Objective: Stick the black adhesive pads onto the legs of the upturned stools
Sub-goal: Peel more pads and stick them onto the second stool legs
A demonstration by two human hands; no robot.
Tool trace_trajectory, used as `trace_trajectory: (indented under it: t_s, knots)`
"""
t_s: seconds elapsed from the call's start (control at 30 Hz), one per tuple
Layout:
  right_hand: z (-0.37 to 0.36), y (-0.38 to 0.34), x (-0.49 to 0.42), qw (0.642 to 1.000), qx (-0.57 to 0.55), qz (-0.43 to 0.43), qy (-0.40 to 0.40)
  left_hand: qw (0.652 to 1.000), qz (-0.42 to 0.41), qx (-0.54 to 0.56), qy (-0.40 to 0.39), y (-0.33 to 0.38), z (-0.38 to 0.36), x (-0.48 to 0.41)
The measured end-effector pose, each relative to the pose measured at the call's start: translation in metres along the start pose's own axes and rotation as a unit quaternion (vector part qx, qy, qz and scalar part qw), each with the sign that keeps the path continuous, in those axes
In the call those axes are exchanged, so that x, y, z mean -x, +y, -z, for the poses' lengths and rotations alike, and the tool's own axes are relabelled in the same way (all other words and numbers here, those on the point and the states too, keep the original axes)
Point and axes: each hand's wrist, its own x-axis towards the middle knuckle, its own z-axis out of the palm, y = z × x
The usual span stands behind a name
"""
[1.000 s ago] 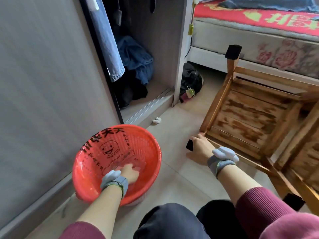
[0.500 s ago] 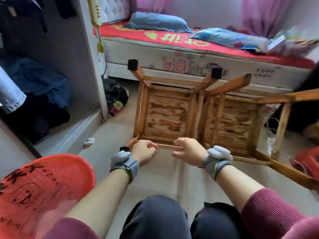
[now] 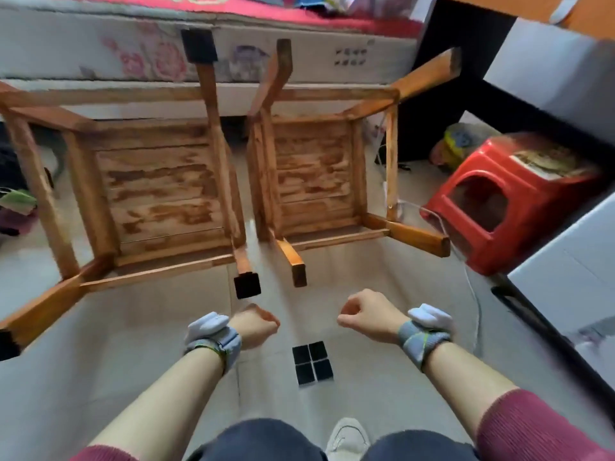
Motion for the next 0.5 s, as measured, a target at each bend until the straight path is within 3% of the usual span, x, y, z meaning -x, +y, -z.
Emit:
trace_trajectory:
  t_s: [0.2, 0.33, 0.5]
  knots:
    - [-0.087, 0.058, -0.046, 0.992, -0.043, -0.084, -0.080, 0.998, 0.060, 0.028, 0.010, -0.025, -0.065, -0.054]
    - [-0.130, 0.084, -0.065, 0.980, -0.074, -0.131, -0.128, 0.984, 0.137, 0.116, -0.005, -0.045, -0.105, -0.078]
    - [-0.161, 0.097, -0.086, 0.959, -0.212, -0.182, -0.052, 0.960, 0.179, 0.216, 0.016, -0.056, -0.136, -0.094]
